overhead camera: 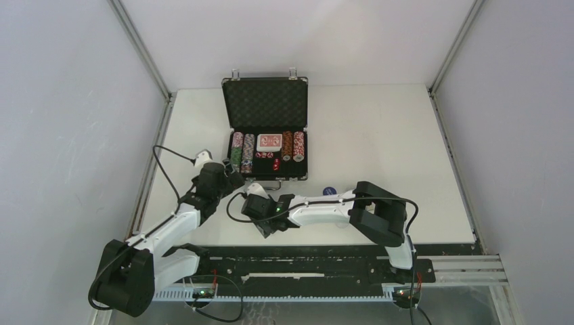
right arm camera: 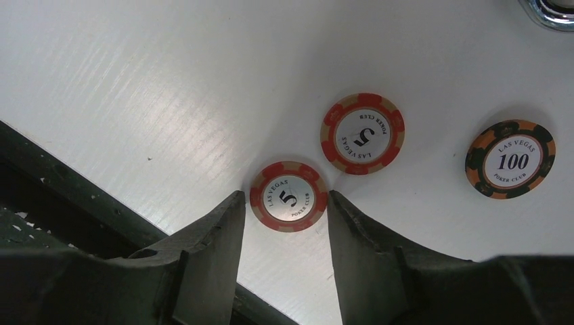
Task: Pack up texas hold em set
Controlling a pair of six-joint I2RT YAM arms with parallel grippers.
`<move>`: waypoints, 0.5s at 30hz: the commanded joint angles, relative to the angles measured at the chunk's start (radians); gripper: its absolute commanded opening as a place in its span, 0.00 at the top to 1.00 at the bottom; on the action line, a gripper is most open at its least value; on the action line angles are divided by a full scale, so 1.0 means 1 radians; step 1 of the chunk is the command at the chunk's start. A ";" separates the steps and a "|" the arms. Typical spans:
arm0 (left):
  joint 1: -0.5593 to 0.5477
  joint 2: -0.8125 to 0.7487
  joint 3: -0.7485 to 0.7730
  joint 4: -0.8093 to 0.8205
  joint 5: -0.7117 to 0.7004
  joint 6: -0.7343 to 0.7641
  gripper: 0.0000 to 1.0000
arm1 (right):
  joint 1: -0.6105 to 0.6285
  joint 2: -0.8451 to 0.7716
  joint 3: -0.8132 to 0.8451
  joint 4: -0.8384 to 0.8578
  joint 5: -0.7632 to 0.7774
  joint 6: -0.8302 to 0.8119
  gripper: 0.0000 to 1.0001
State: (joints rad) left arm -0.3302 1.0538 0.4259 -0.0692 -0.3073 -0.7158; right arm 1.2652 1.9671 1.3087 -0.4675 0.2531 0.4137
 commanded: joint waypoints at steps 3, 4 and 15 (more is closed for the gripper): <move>0.007 -0.009 0.047 0.031 -0.004 0.007 0.01 | 0.005 0.024 0.031 0.002 0.028 -0.002 0.46; 0.007 -0.008 0.048 0.031 -0.005 0.006 0.01 | 0.005 0.024 0.031 0.001 0.030 -0.001 0.46; 0.007 -0.011 0.048 0.029 -0.004 0.005 0.01 | 0.000 -0.017 0.031 -0.003 0.040 -0.005 0.48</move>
State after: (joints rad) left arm -0.3302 1.0538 0.4259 -0.0692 -0.3073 -0.7162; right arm 1.2659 1.9732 1.3167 -0.4675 0.2665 0.4141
